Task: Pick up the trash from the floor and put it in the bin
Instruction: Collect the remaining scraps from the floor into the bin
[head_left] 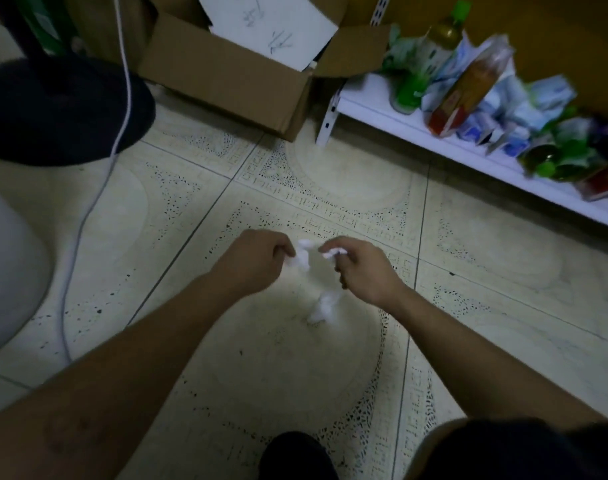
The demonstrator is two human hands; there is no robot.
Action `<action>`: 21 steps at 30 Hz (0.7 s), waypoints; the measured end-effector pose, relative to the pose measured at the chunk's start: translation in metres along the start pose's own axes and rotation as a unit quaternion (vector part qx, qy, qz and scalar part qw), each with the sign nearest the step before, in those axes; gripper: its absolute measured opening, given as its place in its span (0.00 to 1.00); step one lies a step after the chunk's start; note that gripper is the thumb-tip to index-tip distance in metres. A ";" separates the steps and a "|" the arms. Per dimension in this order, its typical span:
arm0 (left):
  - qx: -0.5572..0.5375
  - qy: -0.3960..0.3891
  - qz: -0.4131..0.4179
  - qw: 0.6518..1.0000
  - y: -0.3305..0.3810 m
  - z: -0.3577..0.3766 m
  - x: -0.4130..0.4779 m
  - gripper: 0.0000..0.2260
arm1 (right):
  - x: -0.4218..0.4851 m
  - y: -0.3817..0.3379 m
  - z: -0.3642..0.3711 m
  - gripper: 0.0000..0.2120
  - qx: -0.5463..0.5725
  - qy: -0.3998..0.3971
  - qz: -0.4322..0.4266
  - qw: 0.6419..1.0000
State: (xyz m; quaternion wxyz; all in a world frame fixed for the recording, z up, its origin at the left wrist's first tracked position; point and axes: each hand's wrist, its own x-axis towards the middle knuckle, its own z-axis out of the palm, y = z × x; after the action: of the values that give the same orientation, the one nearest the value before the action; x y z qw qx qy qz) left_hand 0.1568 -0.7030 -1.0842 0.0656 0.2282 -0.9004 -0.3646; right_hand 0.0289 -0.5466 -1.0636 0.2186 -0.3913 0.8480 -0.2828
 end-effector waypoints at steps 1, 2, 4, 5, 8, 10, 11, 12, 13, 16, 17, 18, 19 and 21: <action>0.002 0.011 -0.003 1.000 0.004 -0.013 0.007 0.09 | 0.007 -0.013 -0.011 0.11 0.011 0.002 -0.002 1.000; -0.003 0.028 -0.006 1.000 0.009 -0.027 0.012 0.07 | 0.012 -0.027 -0.021 0.11 0.020 -0.001 -0.002 1.000; -0.011 0.070 -0.001 0.998 0.021 -0.057 0.021 0.05 | 0.024 -0.054 -0.043 0.15 0.031 -0.023 -0.004 0.999; -0.010 0.086 0.003 0.996 0.026 -0.070 0.025 0.06 | 0.030 -0.065 -0.052 0.16 0.037 -0.036 -0.006 0.999; 0.016 0.125 0.015 0.992 0.038 -0.123 0.033 0.05 | 0.050 -0.112 -0.082 0.13 0.025 -0.030 -0.043 0.998; 0.031 0.139 0.015 0.990 0.041 -0.167 0.036 0.04 | 0.064 -0.148 -0.096 0.10 0.041 -0.017 -0.071 0.996; 0.040 0.149 0.020 0.988 0.041 -0.190 0.035 0.06 | 0.071 -0.167 -0.101 0.08 0.056 -0.014 -0.089 0.994; 0.053 0.160 0.022 0.985 0.041 -0.216 0.032 0.09 | 0.078 -0.187 -0.103 0.07 0.071 -0.016 -0.109 0.991; 0.071 0.173 0.021 0.982 0.040 -0.242 0.028 0.10 | 0.084 -0.207 -0.104 0.06 0.081 -0.021 -0.129 0.988; 0.154 0.191 -0.003 0.970 0.028 -0.318 0.001 0.02 | 0.101 -0.271 -0.091 0.04 0.112 -0.035 -0.182 0.976; 0.177 0.193 -0.013 0.965 0.022 -0.340 -0.012 0.03 | 0.105 -0.292 -0.082 0.06 0.123 -0.035 -0.200 0.971; 0.192 0.200 -0.029 0.960 0.013 -0.360 -0.027 0.03 | 0.108 -0.312 -0.070 0.06 0.131 -0.032 -0.220 0.966; 0.200 0.217 -0.049 0.954 0.002 -0.376 -0.043 0.01 | 0.110 -0.333 -0.055 0.07 0.141 -0.033 -0.238 0.960; 0.223 0.258 -0.106 0.934 -0.022 -0.401 -0.079 0.02 | 0.110 -0.373 -0.020 0.07 0.153 -0.043 -0.276 0.948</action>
State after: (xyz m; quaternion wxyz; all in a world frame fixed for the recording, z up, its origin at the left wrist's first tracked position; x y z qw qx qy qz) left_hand 0.3490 -0.9319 -0.8050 0.2037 0.4177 -0.8811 -0.0877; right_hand 0.1527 -0.8258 -0.8227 0.2251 -0.5838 0.6429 -0.4418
